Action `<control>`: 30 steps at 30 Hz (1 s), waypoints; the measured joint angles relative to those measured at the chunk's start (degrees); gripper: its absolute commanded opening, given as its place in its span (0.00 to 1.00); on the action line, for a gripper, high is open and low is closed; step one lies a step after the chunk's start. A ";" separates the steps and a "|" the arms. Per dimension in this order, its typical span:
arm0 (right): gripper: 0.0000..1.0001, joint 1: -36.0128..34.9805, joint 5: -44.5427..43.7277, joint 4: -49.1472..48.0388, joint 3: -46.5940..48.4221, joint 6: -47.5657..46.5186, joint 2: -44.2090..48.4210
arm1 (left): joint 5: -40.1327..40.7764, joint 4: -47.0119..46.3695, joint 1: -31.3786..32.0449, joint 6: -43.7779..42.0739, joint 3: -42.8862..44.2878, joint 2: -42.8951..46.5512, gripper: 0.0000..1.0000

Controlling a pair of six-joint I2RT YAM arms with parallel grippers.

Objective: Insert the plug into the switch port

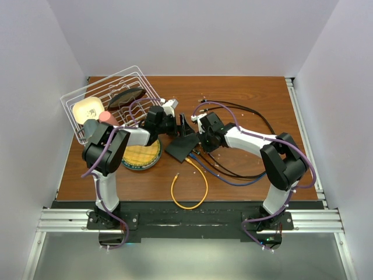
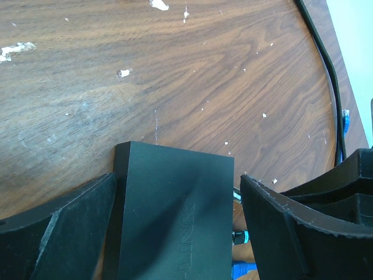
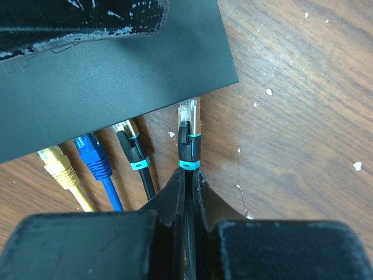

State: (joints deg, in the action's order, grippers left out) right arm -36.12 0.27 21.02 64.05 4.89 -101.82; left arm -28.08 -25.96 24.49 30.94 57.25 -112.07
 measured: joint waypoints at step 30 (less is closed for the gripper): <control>0.00 -0.44 3.80 -4.26 -2.78 -2.64 0.00 | -1.60 -3.08 -0.11 -2.12 0.83 -1.84 0.74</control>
State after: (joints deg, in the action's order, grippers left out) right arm -36.56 4.08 16.75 61.28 2.24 -101.82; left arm -29.67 -29.04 24.38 28.82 58.08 -113.91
